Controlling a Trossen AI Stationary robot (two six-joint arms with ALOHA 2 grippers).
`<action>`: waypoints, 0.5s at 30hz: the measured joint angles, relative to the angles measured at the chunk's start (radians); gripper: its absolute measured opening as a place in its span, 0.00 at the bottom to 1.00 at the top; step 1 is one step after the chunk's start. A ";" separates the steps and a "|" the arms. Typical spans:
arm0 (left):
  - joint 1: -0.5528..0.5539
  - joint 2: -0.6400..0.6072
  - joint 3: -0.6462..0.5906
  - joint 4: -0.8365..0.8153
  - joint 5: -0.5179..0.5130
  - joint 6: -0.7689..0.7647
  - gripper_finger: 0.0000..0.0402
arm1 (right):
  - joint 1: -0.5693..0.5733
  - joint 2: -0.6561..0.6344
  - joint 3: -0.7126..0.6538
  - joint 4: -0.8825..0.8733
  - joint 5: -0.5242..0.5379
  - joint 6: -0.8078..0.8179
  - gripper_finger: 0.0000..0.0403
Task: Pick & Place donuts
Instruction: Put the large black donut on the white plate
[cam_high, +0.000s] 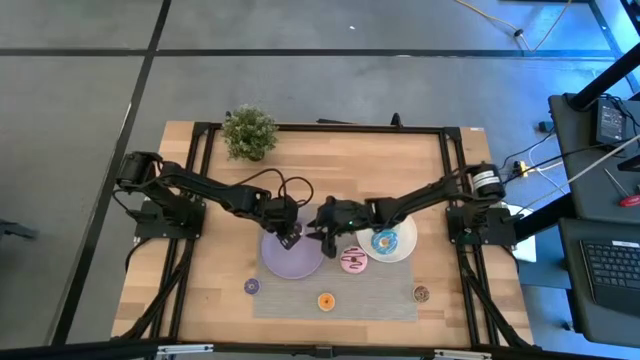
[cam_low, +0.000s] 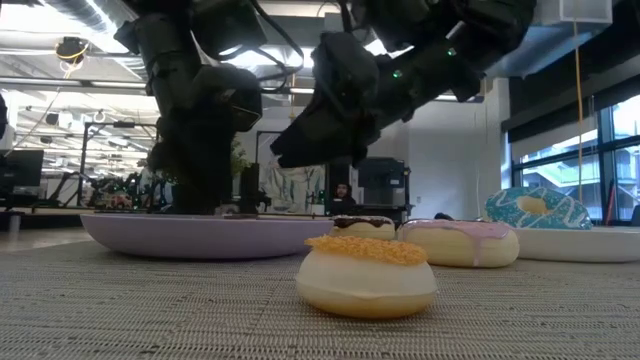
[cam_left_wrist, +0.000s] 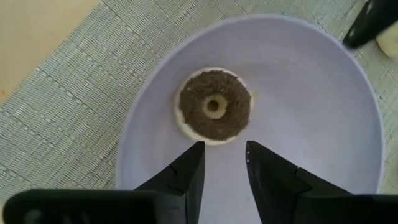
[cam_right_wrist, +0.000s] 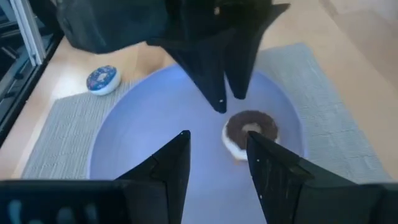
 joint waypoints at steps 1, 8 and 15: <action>0.000 0.000 0.000 -0.001 0.008 0.004 0.27 | 0.002 0.004 0.006 0.000 0.000 -0.001 0.39; -0.010 -0.110 0.000 -0.120 0.006 0.035 0.27 | 0.001 0.001 0.006 -0.018 0.001 0.030 0.39; -0.128 -0.276 0.000 -0.161 0.024 0.090 0.28 | 0.018 0.000 0.005 -0.073 -0.032 0.082 0.39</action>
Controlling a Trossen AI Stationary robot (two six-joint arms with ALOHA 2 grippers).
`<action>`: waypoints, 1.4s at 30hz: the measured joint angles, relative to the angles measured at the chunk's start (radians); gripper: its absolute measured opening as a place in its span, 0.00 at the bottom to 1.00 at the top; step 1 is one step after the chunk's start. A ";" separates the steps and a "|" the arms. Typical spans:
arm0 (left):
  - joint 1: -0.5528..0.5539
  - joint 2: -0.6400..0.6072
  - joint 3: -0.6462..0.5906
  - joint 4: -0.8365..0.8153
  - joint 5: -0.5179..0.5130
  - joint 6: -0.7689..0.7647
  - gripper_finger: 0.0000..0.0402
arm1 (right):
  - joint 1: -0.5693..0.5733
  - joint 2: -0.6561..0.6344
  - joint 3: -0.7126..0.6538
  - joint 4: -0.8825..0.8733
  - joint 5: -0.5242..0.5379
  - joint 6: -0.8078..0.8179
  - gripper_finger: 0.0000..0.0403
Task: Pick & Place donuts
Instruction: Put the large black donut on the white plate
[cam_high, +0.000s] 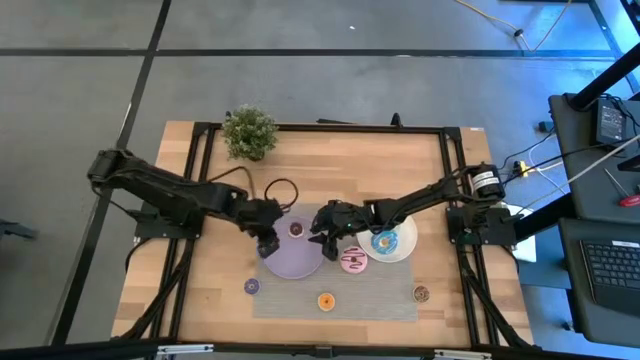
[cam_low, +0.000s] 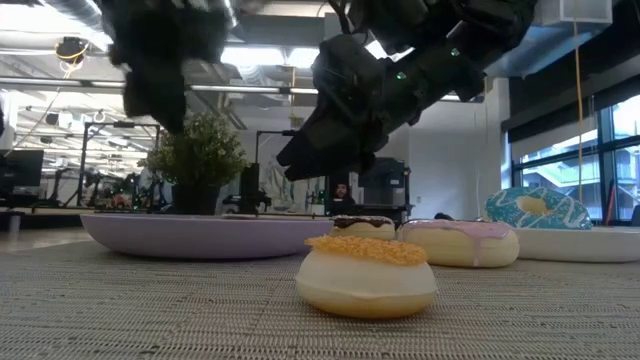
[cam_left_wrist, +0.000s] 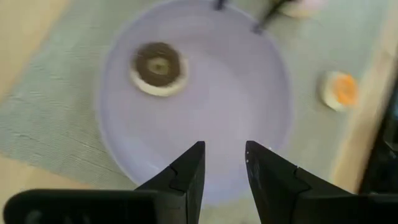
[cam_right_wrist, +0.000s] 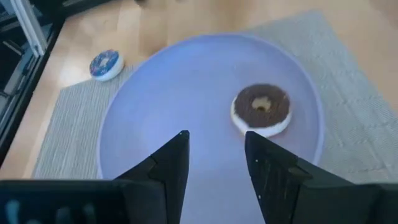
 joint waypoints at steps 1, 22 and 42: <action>-0.026 -0.018 0.000 -0.003 0.000 0.004 0.28 | 0.005 -0.001 0.000 -0.003 0.000 0.001 0.39; -0.346 -0.081 0.000 0.059 -0.073 -0.282 0.28 | 0.096 -0.292 0.000 -0.572 0.237 0.233 0.39; -0.412 -0.079 0.000 0.061 -0.264 -0.386 0.28 | -0.144 -0.294 -0.001 -0.683 0.086 0.307 0.54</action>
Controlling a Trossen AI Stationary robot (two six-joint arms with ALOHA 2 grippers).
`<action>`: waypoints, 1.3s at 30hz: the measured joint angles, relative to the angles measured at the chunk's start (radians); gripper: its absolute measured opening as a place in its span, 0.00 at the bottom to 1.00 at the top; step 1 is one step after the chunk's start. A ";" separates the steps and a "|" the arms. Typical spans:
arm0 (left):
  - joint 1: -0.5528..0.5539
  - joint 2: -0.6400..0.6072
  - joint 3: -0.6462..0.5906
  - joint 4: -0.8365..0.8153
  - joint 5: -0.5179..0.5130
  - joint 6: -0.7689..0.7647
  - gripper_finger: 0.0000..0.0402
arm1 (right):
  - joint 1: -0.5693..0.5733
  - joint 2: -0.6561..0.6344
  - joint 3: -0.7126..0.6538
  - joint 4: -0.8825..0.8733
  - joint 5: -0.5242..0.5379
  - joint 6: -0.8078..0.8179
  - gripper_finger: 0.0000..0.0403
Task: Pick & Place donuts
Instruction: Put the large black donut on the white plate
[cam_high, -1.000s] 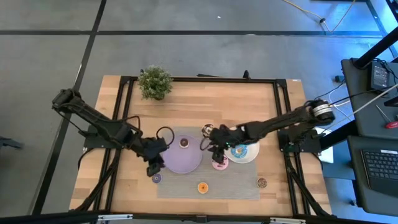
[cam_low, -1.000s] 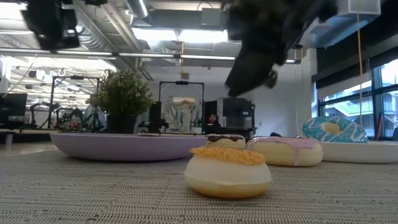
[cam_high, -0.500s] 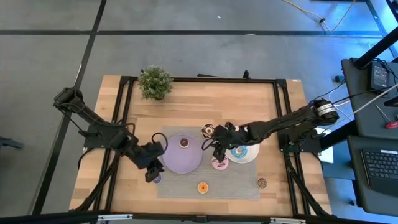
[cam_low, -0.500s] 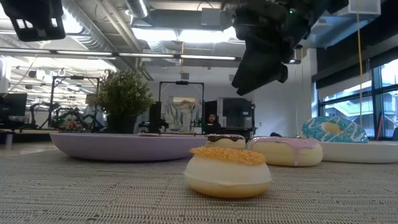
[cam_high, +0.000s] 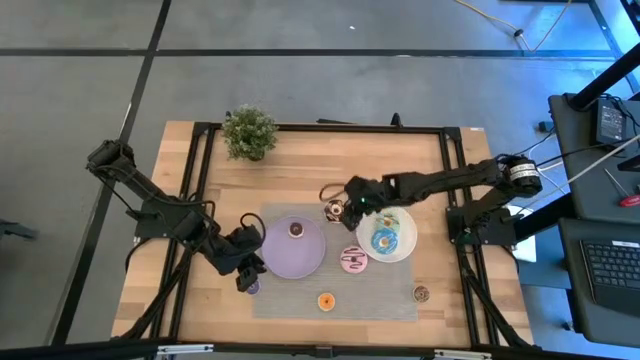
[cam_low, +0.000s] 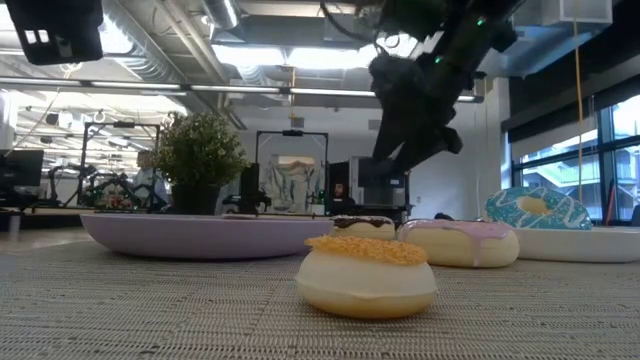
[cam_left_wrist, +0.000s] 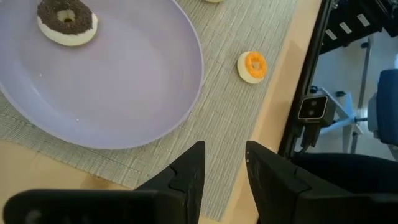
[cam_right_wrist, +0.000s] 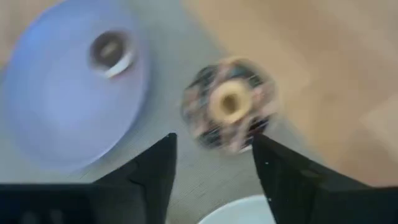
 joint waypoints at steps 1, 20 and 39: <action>0.000 0.000 0.000 0.000 0.000 -0.009 0.28 | -0.015 0.003 0.000 0.004 0.013 -0.007 0.57; -0.093 0.002 -0.058 0.008 -0.075 -0.204 0.28 | -0.110 0.182 0.001 0.091 -0.024 -0.075 0.65; -0.093 0.002 -0.058 0.008 -0.075 -0.178 0.29 | -0.109 0.228 0.002 0.088 -0.058 -0.072 0.26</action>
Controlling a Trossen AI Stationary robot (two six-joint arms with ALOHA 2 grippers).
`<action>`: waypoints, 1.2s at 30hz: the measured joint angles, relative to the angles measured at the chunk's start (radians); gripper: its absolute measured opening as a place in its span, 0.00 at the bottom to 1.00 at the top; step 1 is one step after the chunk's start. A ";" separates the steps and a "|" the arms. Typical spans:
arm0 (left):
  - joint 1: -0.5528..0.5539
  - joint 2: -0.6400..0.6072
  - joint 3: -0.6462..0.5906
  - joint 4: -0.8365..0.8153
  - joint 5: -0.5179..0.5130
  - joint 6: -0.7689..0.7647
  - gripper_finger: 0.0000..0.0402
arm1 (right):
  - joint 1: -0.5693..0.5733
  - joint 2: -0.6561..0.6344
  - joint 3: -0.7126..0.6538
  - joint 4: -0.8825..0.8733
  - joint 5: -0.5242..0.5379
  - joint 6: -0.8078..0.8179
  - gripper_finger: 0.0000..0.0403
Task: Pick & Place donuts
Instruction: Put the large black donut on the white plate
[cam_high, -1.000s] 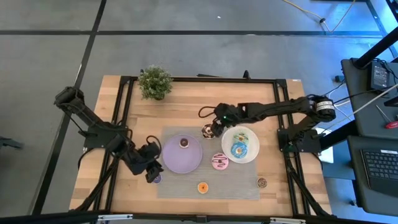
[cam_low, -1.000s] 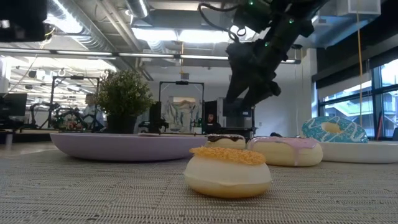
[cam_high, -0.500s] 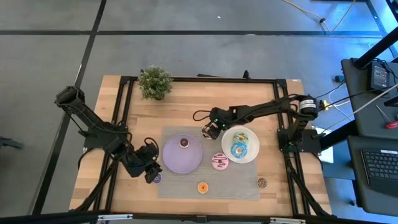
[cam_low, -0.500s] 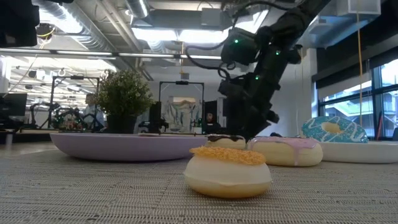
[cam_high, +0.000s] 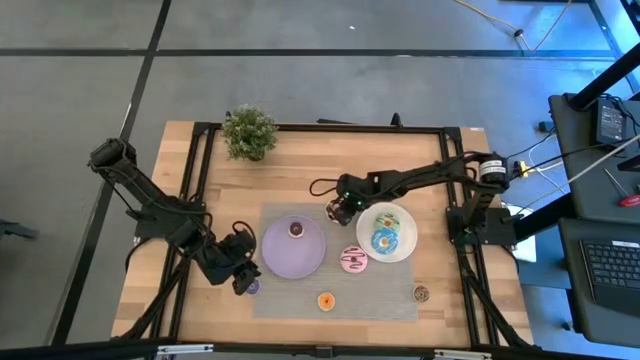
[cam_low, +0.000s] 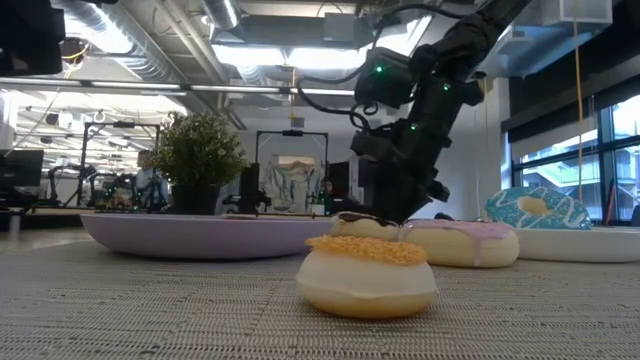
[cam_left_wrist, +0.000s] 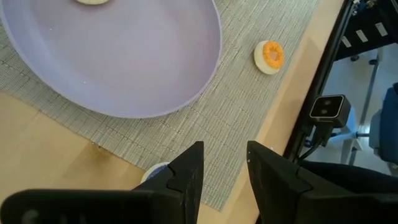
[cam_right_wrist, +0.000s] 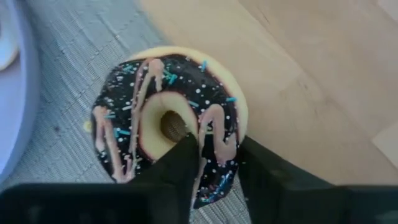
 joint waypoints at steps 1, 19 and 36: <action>0.000 0.000 0.000 0.000 0.000 0.006 0.29 | 0.000 -0.007 0.000 -0.006 0.001 -0.003 0.23; 0.000 0.000 0.000 -0.008 0.001 0.060 0.28 | 0.068 -0.299 0.078 -0.545 0.006 -0.043 0.12; 0.000 -0.001 0.000 -0.012 -0.030 0.108 0.28 | 0.397 -0.747 -0.300 -0.581 0.024 0.428 0.12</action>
